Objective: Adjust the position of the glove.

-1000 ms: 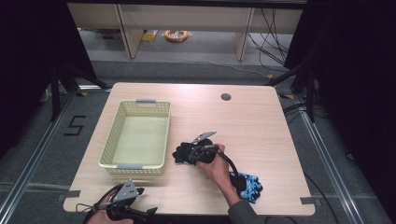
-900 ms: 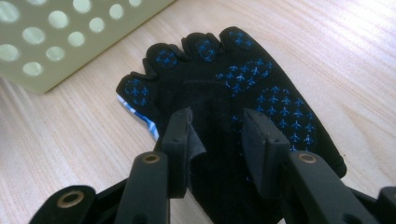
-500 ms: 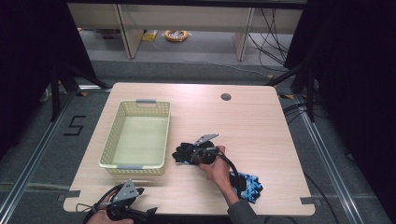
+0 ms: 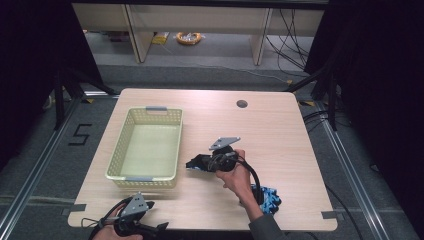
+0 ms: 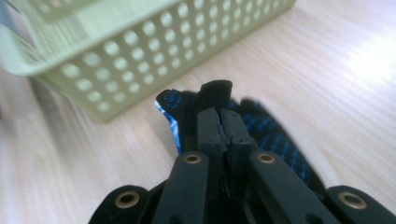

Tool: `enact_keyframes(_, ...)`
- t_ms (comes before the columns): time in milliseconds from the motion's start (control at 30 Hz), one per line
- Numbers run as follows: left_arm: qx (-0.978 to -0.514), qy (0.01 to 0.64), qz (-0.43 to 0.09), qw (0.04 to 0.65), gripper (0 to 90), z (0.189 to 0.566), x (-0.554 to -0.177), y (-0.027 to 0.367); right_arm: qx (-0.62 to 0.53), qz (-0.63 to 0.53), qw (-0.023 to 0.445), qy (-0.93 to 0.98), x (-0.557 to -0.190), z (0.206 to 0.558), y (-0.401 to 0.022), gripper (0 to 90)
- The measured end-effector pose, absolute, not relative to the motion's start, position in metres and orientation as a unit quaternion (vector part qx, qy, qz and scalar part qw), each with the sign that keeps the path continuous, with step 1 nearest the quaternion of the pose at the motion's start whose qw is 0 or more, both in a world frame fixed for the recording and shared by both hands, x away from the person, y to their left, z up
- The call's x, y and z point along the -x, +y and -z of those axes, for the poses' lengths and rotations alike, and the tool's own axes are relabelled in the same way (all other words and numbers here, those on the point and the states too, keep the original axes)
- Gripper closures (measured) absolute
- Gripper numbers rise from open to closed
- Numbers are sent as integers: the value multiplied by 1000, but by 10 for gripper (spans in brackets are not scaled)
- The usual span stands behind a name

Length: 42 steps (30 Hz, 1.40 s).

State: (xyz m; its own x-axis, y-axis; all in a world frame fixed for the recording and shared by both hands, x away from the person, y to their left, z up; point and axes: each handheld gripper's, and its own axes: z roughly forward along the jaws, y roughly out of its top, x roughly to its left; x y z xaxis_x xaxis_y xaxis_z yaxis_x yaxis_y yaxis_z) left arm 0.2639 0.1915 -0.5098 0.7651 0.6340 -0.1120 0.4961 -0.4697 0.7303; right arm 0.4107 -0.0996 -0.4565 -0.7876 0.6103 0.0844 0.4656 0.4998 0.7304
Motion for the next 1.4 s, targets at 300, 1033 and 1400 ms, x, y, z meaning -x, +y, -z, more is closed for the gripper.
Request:
enact_keyframes(300,-843,348,-78,403,154,511,-263,190,-279,-409,86,865,-393,435,-104,883)
enact_keyframes(1033,-847,339,-83,401,154,510,-264,193,-230,-412,41,880,-338,446,-137,882)
enact_keyframes(1400,-846,339,-84,404,155,510,-264,192,-227,-358,8,906,-335,481,-146,877)
